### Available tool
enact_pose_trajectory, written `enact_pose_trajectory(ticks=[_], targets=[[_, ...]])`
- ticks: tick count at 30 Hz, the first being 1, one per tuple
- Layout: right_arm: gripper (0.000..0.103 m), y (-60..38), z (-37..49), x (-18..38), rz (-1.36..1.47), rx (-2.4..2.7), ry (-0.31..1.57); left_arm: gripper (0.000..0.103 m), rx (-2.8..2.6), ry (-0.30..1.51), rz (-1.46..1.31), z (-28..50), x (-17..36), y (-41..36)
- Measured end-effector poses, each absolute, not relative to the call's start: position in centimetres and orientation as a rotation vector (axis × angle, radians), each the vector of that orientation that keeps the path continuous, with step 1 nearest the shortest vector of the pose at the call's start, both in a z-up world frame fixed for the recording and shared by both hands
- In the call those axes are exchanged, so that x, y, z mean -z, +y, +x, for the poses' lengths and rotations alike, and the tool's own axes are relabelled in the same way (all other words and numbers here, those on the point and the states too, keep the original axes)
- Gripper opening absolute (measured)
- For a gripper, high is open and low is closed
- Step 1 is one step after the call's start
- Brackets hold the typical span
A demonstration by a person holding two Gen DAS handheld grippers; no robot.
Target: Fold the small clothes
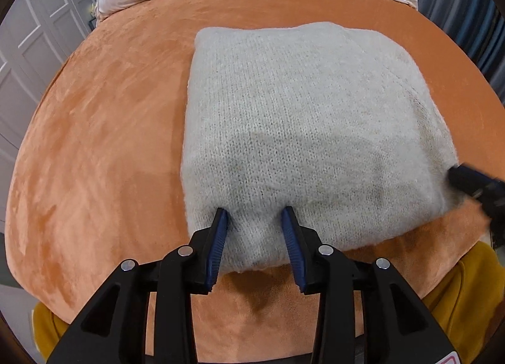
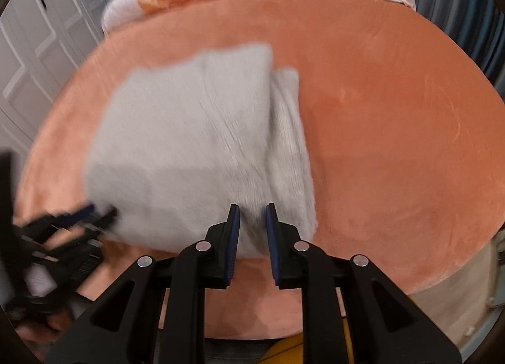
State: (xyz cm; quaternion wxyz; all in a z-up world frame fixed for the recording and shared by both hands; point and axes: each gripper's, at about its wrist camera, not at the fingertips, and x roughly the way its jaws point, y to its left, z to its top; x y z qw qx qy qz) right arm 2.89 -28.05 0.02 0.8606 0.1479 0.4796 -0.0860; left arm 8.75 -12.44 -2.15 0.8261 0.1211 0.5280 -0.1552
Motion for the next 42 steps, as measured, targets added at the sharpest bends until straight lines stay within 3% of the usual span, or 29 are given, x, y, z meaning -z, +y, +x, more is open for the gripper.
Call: enact_pose_trajectory(ticks=[7, 11, 16, 23, 28, 30, 31, 32, 37, 42], targets=[[0.017, -28.3, 4.8, 4.1, 0.244, 0.188, 1.108, 0.037, 0.328, 1.116, 0.271, 8.4, 2.4, -12.3], [0.02, -28.3, 4.3, 1.2, 0.262, 0.194, 1.07, 0.037, 0.326, 1.118, 0.267, 8.3, 2.2, -12.4], [0.019, -28.6, 4.4, 3.4, 0.294, 0.182, 1.114, 0.037, 0.316, 1.119, 0.282, 8.3, 2.3, -12.7], [0.023, -30.4, 4.0, -0.7, 0.402, 0.149, 1.006, 0.039, 0.323, 1.133, 0.245, 8.4, 1.8, -11.8], [0.029, -32.4, 7.9, 1.3, 0.437, 0.165, 1.039, 0.039, 0.308, 1.131, 0.265, 8.4, 1.8, -12.2], [0.025, -32.4, 8.7, 2.3, 0.441, 0.144, 1.053, 0.039, 0.307, 1.131, 0.265, 8.3, 1.9, -12.2], [0.009, -32.0, 9.0, 2.2, 0.438, 0.127, 1.046, 0.039, 0.307, 1.132, 0.265, 8.3, 1.9, -12.2], [0.006, -31.8, 9.1, 2.0, 0.439, 0.118, 1.035, 0.039, 0.307, 1.133, 0.267, 8.2, 1.9, -12.3], [0.002, -33.1, 7.3, -0.8, 0.467, 0.142, 0.927, 0.039, 0.303, 1.131, 0.269, 8.2, 1.9, -12.5], [0.002, -33.0, 8.5, 4.8, 0.462, 0.179, 1.046, 0.04, 0.293, 1.126, 0.291, 8.1, 2.1, -13.0]])
